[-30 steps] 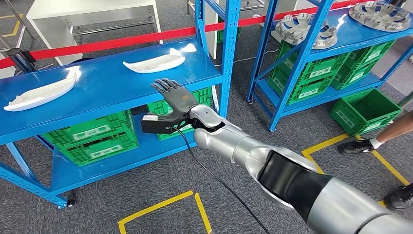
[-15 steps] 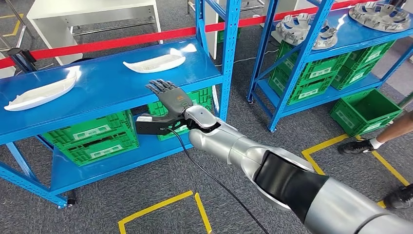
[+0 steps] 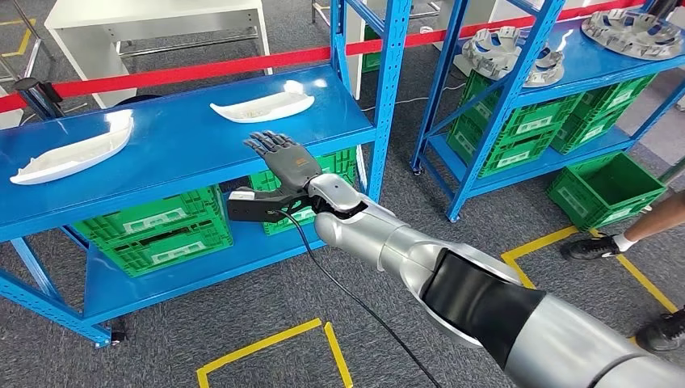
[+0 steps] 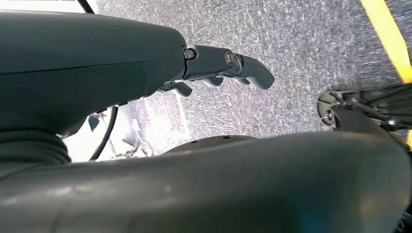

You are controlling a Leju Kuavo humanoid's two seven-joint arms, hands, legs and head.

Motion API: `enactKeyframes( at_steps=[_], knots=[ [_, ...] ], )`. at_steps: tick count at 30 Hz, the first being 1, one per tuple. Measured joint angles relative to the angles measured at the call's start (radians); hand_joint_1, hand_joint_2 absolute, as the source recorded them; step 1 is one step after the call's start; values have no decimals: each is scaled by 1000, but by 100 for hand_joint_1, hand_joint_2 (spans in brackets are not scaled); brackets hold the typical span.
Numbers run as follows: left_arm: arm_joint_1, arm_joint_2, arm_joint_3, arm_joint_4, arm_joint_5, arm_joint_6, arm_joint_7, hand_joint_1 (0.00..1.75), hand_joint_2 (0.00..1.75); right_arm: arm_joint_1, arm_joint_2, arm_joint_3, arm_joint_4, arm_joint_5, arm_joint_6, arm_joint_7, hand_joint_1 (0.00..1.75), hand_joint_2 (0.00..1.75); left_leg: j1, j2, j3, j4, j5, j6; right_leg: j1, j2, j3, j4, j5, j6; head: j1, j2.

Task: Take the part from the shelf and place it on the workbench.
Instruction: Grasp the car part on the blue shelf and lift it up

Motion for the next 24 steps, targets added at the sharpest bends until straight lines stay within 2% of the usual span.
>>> enactKeyframes(
  at_steps=[1,2,3,6,7,8,9,11,12,13,14,16,17,18,21,22,23,24],
  knots=[
    [0,-1,0,0,0,0,1,0,0,-1,-1,0,1,0,0,0,0,0,-1,0,6,3,-10,-5,2,-2,23,-65,35,-3,-1,0],
    [-2,-2,0,0,0,0,2,0,0,-1,-1,0,2,1,1,0,0,0,-3,0,9,6,-19,-11,4,-4,45,-116,56,-6,-3,0],
    [-3,-2,0,0,2,0,3,0,0,-1,-1,0,2,1,3,-1,0,0,-4,0,12,7,-26,-17,6,-5,58,-145,60,-10,-4,0],
    [-6,-3,0,0,6,0,2,0,0,-1,-1,1,3,2,5,-1,0,0,-3,1,24,1,-38,-36,8,-3,74,-159,43,-27,-4,0],
    [-6,-3,0,-2,6,0,1,0,0,-3,-2,1,4,2,4,-1,0,0,-2,2,24,12,-43,-42,6,-2,84,-164,39,-34,-6,0],
    [-6,-2,0,-3,7,0,-1,0,0,-4,-2,1,4,2,4,-1,0,0,-1,4,12,43,-53,-49,3,-2,97,-169,34,-41,-8,0],
    [-5,-2,0,-4,7,0,-3,0,0,-5,-2,1,4,2,3,-2,0,0,2,5,-18,96,-68,-55,0,-3,110,-173,28,-46,-10,0],
    [-5,-2,0,-3,7,0,-5,0,0,-3,-2,1,4,1,3,-4,0,0,7,8,-115,238,-96,-66,-2,-4,130,-176,11,-50,-13,0],
    [-3,-2,0,-3,7,0,-5,0,0,0,-2,1,5,1,2,-5,0,0,9,9,-161,287,-92,-69,-3,-3,141,-176,0,-50,-13,0],
    [-1,-2,0,-3,7,0,-5,0,0,2,-2,1,6,0,1,-6,0,0,11,10,-192,301,-68,-72,-4,-3,155,-176,-11,-48,-13,0],
    [1,-2,0,-2,6,0,-5,0,0,4,-2,1,6,-1,-1,-7,0,0,12,11,-203,275,-23,-74,-7,-2,171,-176,-24,-45,-13,0],
    [4,-2,0,-1,3,0,-5,0,0,4,-2,1,7,-3,-5,-8,0,0,14,13,-179,149,89,-77,-12,0,203,-177,-51,-33,-14,0],
    [4,-3,0,0,1,0,-4,0,0,4,-2,1,8,-3,-7,-9,0,0,13,15,-158,90,119,-75,-12,1,213,-178,-63,-25,-18,0],
    [2,-4,0,1,1,0,-3,0,0,3,-2,1,8,-3,-8,-10,0,0,11,17,-143,51,127,-68,-10,2,219,-181,-72,-17,-22,0],
    [-4,-4,0,2,0,0,2,0,0,2,-2,1,9,-3,-10,-9,0,0,9,15,-122,23,92,-35,-7,1,230,-182,-69,1,-27,0],
    [-3,-4,0,2,1,0,3,0,0,1,-3,1,10,-3,-11,-7,0,0,10,14,-113,19,86,-26,-8,0,226,-162,-63,5,-26,0],
    [-2,-4,0,2,2,0,3,0,0,-1,-3,1,10,-3,-12,-6,0,0,10,12,-102,16,79,-18,-8,-1,206,-125,-61,7,-25,0],
    [-2,-4,0,2,2,0,2,0,0,-2,-4,1,10,-3,-13,-4,0,0,10,11,-91,13,73,-12,-7,-2,171,-70,-65,8,-23,0]
  ],
)
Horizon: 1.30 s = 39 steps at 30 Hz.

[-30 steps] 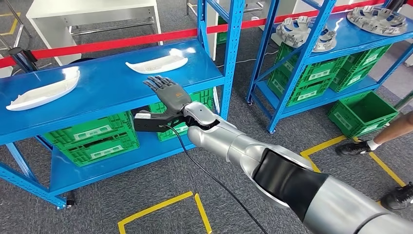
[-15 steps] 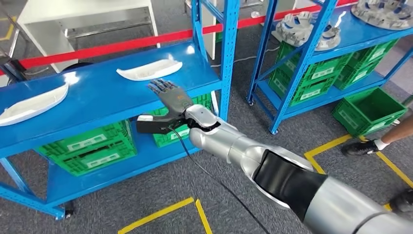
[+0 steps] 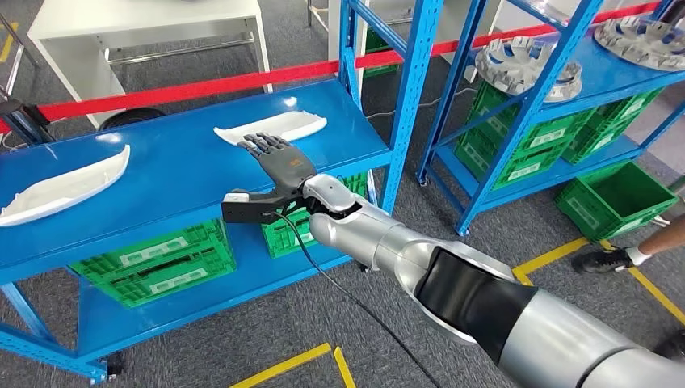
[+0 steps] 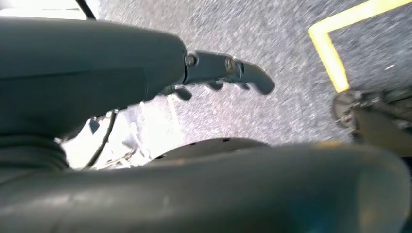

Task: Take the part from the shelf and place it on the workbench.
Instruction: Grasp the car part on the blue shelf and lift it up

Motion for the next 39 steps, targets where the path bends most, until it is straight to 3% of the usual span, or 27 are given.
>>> enactKeyframes(
  at_steps=[3,4,5,6,8,9,10,13,14,15,17,19,20,21,23,25,28,29,31,33,35,36,37,39],
  knots=[
    [1,0,0,0,3,0,0,0,0,1,-7,0,2,2,-1,4,0,0,-5,-5,30,-3,-26,11,10,-1,-142,169,-63,-4,2,0],
    [4,0,0,1,4,0,-1,0,0,2,-12,0,2,2,-1,6,0,0,-8,-7,43,-4,-36,13,14,-1,-174,183,-74,-8,2,0],
    [6,0,0,1,4,0,-1,0,0,2,-18,0,3,3,-1,7,0,0,-11,-9,58,-4,-47,14,18,-1,-189,163,-62,-14,2,0],
    [9,0,0,1,4,0,-2,0,0,2,-25,0,3,3,-1,8,0,0,-15,-10,73,-4,-58,14,23,-1,-188,115,-25,-23,3,0],
    [13,-2,0,2,4,0,-5,0,0,-1,-41,0,3,2,-3,11,0,0,-21,-12,97,-4,-80,13,39,-1,-165,-14,84,-48,1,0],
    [14,-3,0,2,4,0,-7,0,0,-1,-49,0,2,2,-4,14,0,0,-22,-14,106,-5,-91,10,46,1,-155,-60,120,-57,0,0],
    [15,-4,0,2,4,0,-10,0,0,-2,-59,0,-2,1,-7,18,0,0,-23,-16,115,-5,-98,7,51,4,-145,-88,139,-62,1,0],
    [23,-1,0,1,4,0,-18,0,0,2,-90,0,-27,1,-21,35,0,0,-26,-17,137,11,-102,-8,48,13,-112,-108,136,-69,6,0],
    [25,1,0,1,4,0,-20,0,0,6,-100,-1,-40,3,-27,41,0,0,-26,-14,128,39,-103,-14,44,13,-99,-110,135,-74,5,0],
    [26,3,0,1,4,-1,-20,0,0,12,-111,-1,-52,7,-31,46,0,0,-24,-11,104,83,-109,-20,40,12,-85,-110,131,-78,4,0],
    [27,4,0,1,4,-1,-19,0,0,29,-130,-2,-77,15,-37,55,0,0,-18,-6,23,205,-143,-32,37,10,-66,-111,115,-82,1,0],
    [30,6,0,1,4,-1,-17,0,0,48,-147,-2,-100,22,-37,61,0,0,-11,-4,-49,274,-189,-41,32,11,-47,-111,95,-79,2,0],
    [33,7,0,1,4,-1,-16,0,0,54,-156,-3,-111,25,-35,64,0,0,-8,-3,-66,263,-190,-43,29,12,-35,-111,84,-76,2,0],
    [34,8,0,2,4,-1,-16,0,0,57,-164,-5,-123,27,-32,65,0,0,-6,-2,-68,222,-166,-44,26,13,-22,-111,73,-73,1,0],
    [39,9,1,2,4,0,-18,0,0,58,-180,-13,-143,30,-25,68,0,0,-2,2,-49,90,-56,-46,22,13,2,-109,51,-63,0,0],
    [41,10,2,3,4,0,-21,0,0,58,-196,-20,-161,32,-17,68,0,0,-3,5,-32,8,14,-39,22,15,15,-113,31,-48,-3,0],
    [43,10,2,3,3,0,-25,0,0,70,-225,-34,-197,33,-6,70,0,0,-3,4,-5,-9,16,-13,23,14,26,-100,35,-27,-1,0],
    [44,11,2,2,2,0,-26,0,0,77,-234,-40,-210,33,-5,71,0,0,-1,2,5,-12,13,-6,23,11,14,-68,45,-22,1,0],
    [43,11,2,2,1,0,-25,0,0,93,-253,-49,-229,33,-4,72,0,0,0,0,22,-15,2,3,20,6,-57,39,46,-12,4,0],
    [42,11,3,2,0,0,-21,0,0,114,-267,-54,-243,33,-2,73,0,0,-1,-3,39,-15,-17,8,21,5,-150,145,-6,-5,6,0],
    [44,11,3,2,-1,2,-18,0,0,134,-278,-58,-254,33,-2,75,0,0,-2,-5,63,-15,-39,8,21,4,-204,161,-55,-5,7,0],
    [44,11,3,2,-1,2,-17,0,0,141,-282,-60,-258,33,-1,76,0,0,-3,-5,77,-15,-51,7,21,3,-208,124,-44,-8,7,0],
    [45,10,3,2,-1,3,-17,0,0,147,-286,-61,-262,33,-1,78,0,44,-4,-5,90,-15,-63,6,22,2,-199,64,-3,-14,7,0],
    [44,9,4,2,-1,3,-16,0,0,158,-296,-66,-268,32,2,84,0,131,-7,-6,116,-13,-88,0,28,-3,-172,-56,111,-27,7,0]
  ],
)
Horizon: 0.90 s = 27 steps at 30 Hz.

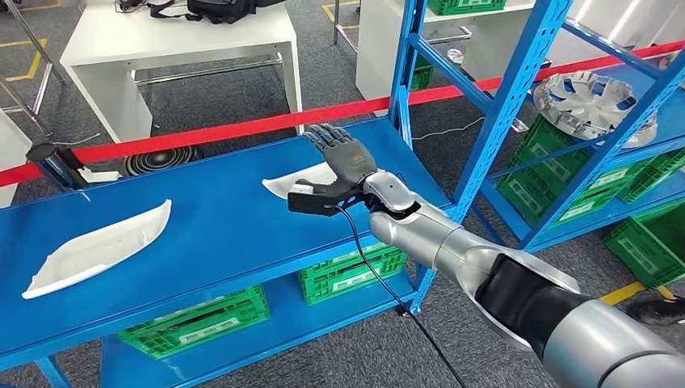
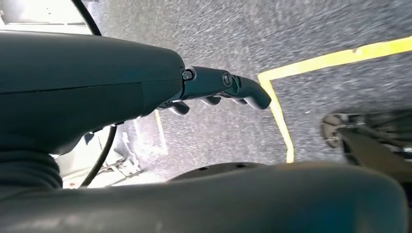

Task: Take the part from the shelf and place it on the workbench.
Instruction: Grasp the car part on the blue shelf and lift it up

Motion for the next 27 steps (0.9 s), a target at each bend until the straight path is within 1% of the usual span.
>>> enactKeyframes(
  at_steps=[1,2,3,4,5,6,7,8,9,10,11,12,13,14,15,16,17,18,20,21,22,25,27],
  knots=[
    [-1,0,0,0,0,0,0,0,0,6,-5,-3,-4,-1,2,2,0,175,-1,-1,8,-1,-12,-4,4,-2,12,-33,38,-5,1,0],
    [-1,-1,0,-1,-1,0,0,0,0,13,-10,-8,-11,-3,4,4,0,175,-2,-2,18,2,-18,-11,6,-1,20,-47,53,-9,1,0],
    [-1,-1,1,-1,-1,0,0,0,0,18,-15,-13,-18,-5,6,5,0,175,-3,-2,25,4,-21,-17,6,0,28,-48,48,-13,2,0],
    [-2,0,1,-2,-2,0,0,0,0,25,-19,-19,-28,-7,7,5,0,175,-3,-1,27,12,-22,-23,5,2,39,-50,47,-20,2,0],
    [-3,0,1,-2,-2,0,0,0,0,33,-23,-25,-37,-8,7,5,0,175,-3,0,23,36,-18,-29,2,2,50,-52,45,-27,3,0],
    [-4,1,1,-2,-3,0,-1,0,0,42,-27,-31,-46,-8,9,7,0,175,-3,1,3,71,-17,-34,1,2,60,-53,42,-34,2,0],
    [-6,1,1,-2,-4,0,-2,0,0,55,-30,-38,-55,-8,12,10,0,175,-2,3,-30,124,-26,-39,-1,2,69,-54,38,-40,1,0],
    [-7,1,1,-2,-4,1,-3,0,0,70,-33,-44,-64,-6,14,12,0,175,-1,4,-68,181,-43,-42,-1,2,76,-54,31,-44,0,0],
    [-7,1,1,-2,-4,2,-3,0,0,87,-34,-49,-72,-3,17,14,0,175,0,4,-108,231,-70,-46,-1,2,83,-54,23,-46,-1,0],
    [-7,1,1,-2,-4,2,-3,0,0,104,-34,-54,-80,0,19,15,0,175,1,5,-141,260,-97,-50,-1,3,90,-54,14,-47,-1,0],
    [-6,1,2,-1,-4,3,-2,0,0,119,-34,-58,-87,2,21,16,0,175,2,5,-160,264,-109,-52,-2,5,98,-53,6,-46,-1,0],
    [-5,1,2,-1,-4,3,-2,0,0,130,-34,-62,-93,4,24,17,0,175,3,5,-167,240,-98,-53,-3,6,108,-52,-4,-44,-1,0],
    [-4,2,3,-1,-4,4,-1,0,0,139,-34,-66,-98,6,27,17,0,175,4,5,-162,189,-58,-52,-4,7,119,-50,-14,-41,-1,0],
    [-3,2,4,-1,-4,4,0,0,0,146,-34,-69,-103,7,30,17,0,175,4,6,-151,124,1,-50,-5,7,127,-48,-24,-37,-1,0],
    [-3,2,4,0,-4,4,0,0,0,153,-34,-70,-109,9,34,14,0,175,3,6,-141,69,45,-45,-5,8,135,-46,-33,-33,-2,0],
    [-3,2,5,0,-3,4,0,0,0,159,-34,-71,-116,9,37,11,0,175,2,6,-132,31,77,-40,-4,9,139,-44,-42,-27,-2,0],
    [-4,2,6,0,-2,5,0,0,0,168,-34,-72,-123,9,40,7,0,175,0,6,-129,16,90,-33,-4,10,140,-44,-48,-21,-2,0],
    [-4,1,6,0,-1,5,-1,0,0,177,-34,-74,-132,8,43,4,0,175,-1,6,-127,15,87,-30,-2,10,143,-42,-52,-19,-2,0],
    [-4,1,7,0,-1,7,-2,0,0,195,-35,-80,-150,4,49,0,0,175,-2,3,-124,14,96,-28,-1,9,146,-45,-55,-29,-2,0],
    [-4,1,7,0,0,8,-3,0,0,202,-35,-82,-158,2,52,-3,0,175,-2,2,-123,13,96,-28,-1,8,148,-46,-55,-37,-2,0],
    [-4,1,7,0,0,9,-4,0,0,207,-36,-84,-164,1,57,-5,0,175,-3,1,-123,13,94,-25,-1,7,150,-50,-55,-40,-2,0],
    [-6,-1,8,-1,0,10,-6,0,0,212,-35,-85,-177,1,77,-13,0,175,-3,0,-122,12,89,-17,0,6,157,-61,-57,-36,-1,0],
    [-7,-2,8,-1,0,11,-7,0,0,212,-35,-85,-179,1,93,-14,0,175,-3,0,-121,12,86,-14,0,6,160,-66,-58,-28,-1,0]
  ],
)
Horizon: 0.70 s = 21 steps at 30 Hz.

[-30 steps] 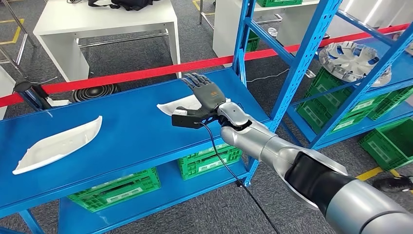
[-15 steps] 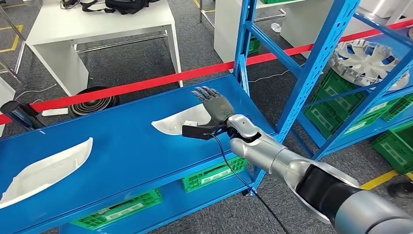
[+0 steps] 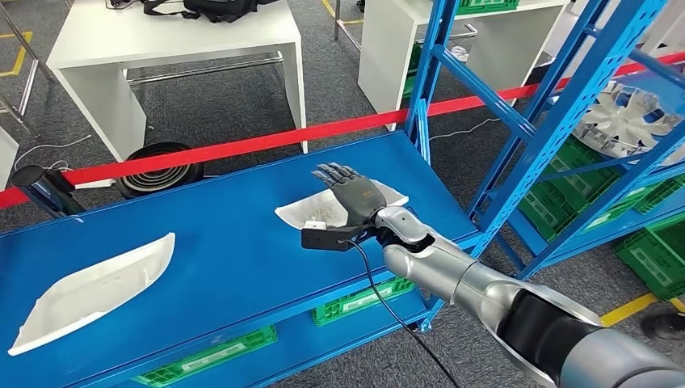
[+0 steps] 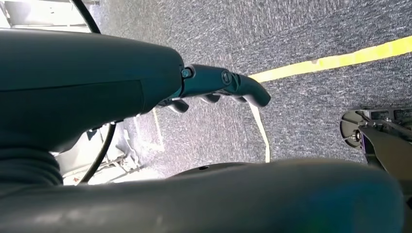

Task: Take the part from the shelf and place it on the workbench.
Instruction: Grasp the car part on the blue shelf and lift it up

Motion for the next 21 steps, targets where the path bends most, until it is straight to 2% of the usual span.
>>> enactKeyframes(
  at_steps=[3,8,13,17,21],
  knots=[
    [-2,0,0,0,0,0,0,0,0,5,0,1,0,0,26,5,0,175,0,0,2,0,-1,2,-1,-1,3,-4,-1,13,0,0],
    [-4,0,0,0,-2,0,5,0,0,25,0,8,3,4,81,37,0,175,0,0,5,0,-2,3,0,-2,6,-5,-2,22,0,0],
    [-5,0,0,-1,-2,0,12,0,0,41,0,19,11,8,137,76,0,175,0,0,10,-3,-2,2,0,-1,8,-5,-2,22,0,0],
    [-6,0,0,-1,-4,0,15,0,0,52,-2,19,11,5,160,103,171,175,0,0,15,-5,-2,2,0,-1,11,-5,-3,22,0,0],
    [-8,0,0,-1,-12,0,17,0,0,71,-7,18,6,5,164,117,175,175,0,1,17,-5,-3,1,0,-1,13,-5,-4,22,0,0]
  ],
)
